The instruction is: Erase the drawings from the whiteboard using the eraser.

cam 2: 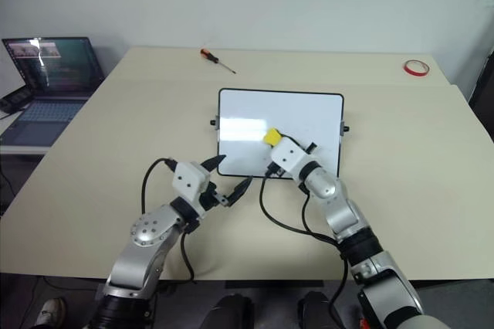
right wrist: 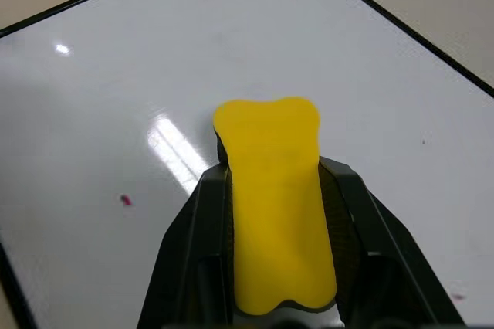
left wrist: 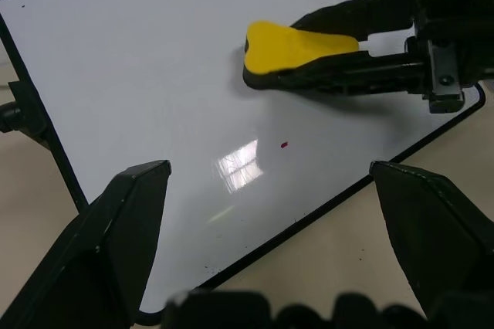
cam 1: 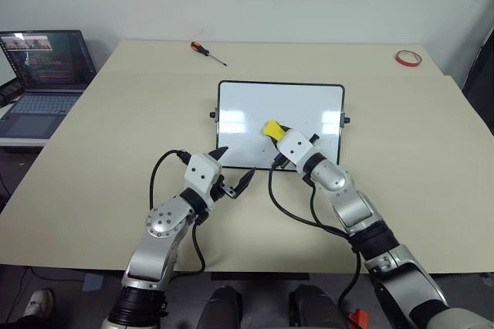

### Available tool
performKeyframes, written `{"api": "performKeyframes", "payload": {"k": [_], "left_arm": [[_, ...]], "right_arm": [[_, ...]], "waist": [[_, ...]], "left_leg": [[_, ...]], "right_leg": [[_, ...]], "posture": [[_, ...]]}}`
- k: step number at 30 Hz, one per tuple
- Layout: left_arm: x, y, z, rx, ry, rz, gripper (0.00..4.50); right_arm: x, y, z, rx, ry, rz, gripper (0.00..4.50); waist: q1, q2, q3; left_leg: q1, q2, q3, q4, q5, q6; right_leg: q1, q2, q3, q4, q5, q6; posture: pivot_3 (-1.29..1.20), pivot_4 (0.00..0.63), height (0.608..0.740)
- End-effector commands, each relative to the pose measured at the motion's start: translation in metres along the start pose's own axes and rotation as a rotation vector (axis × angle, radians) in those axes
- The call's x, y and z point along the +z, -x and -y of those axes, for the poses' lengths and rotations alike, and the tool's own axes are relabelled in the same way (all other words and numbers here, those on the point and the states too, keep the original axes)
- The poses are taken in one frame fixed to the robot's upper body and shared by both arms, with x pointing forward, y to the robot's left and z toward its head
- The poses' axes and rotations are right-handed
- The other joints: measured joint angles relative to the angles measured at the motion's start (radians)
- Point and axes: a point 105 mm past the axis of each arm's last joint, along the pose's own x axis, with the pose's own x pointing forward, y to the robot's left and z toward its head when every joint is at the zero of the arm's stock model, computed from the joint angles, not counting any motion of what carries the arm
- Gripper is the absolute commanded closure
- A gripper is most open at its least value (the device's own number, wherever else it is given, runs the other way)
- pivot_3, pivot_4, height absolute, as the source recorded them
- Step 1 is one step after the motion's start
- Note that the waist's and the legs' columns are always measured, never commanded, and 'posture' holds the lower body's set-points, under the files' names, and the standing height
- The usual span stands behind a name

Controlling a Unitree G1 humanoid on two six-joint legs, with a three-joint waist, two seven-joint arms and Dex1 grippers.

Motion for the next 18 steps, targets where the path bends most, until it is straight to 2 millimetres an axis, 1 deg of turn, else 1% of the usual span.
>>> {"api": "performKeyframes", "payload": {"k": [1,3,6,10,14,18], "left_arm": [[0.01,0.001,-0.001,0.003,-0.025,0.043,0.0],[0.01,0.001,-0.001,0.005,-0.024,0.043,0.0],[0.007,0.002,0.001,0.005,-0.021,0.037,0.0],[0.007,0.003,0.002,0.003,-0.021,0.037,0.0],[0.007,0.003,0.0,0.002,-0.024,0.037,0.0],[0.008,0.001,0.002,-0.01,-0.025,0.041,0.0]], "right_arm": [[0.005,-0.001,-0.003,0.02,0.017,0.025,3.31],[0.0,0.005,-0.012,0.076,0.025,0.012,3.31],[-0.015,0.02,-0.03,0.193,0.061,-0.025,3.31],[-0.025,0.035,-0.038,0.262,0.092,-0.045,3.31],[-0.029,0.039,-0.035,0.252,0.087,-0.062,3.31],[-0.024,0.033,-0.028,0.207,0.08,-0.055,3.31]], "waist": [[0.0,0.0,0.0],[0.0,0.0,0.0],[0.0,0.0,0.0],[0.001,0.0,0.0],[0.001,0.0,0.0],[0.001,0.0,0.0]], "left_leg": [[0.0,0.0,0.0,0.0,0.0,0.0],[0.0,0.0,0.0,0.0,0.0,0.0],[0.0,0.0,0.0,0.0,0.0,0.0],[0.0,0.0,0.0,0.0,0.0,0.0],[0.001,0.0,0.0,0.0,0.0,0.0],[0.001,0.0,0.0,0.0,0.0,0.0]], "right_leg": [[0.0,0.0,0.0,0.0,0.0,0.0],[0.0,0.0,0.0,0.0,0.0,0.0],[0.0,0.0,0.0,-0.001,0.0,0.0],[0.001,0.0,0.0,-0.001,0.0,0.0],[0.002,0.0,0.0,0.0,0.0,0.0],[0.002,0.0,0.0,-0.001,0.0,0.0]], "posture": [[0.0,0.15,0.74],[0.0,0.15,0.74],[0.0,0.15,0.74],[0.0,0.15,0.74],[0.0,0.15,0.74],[0.0,0.15,0.74]]}}
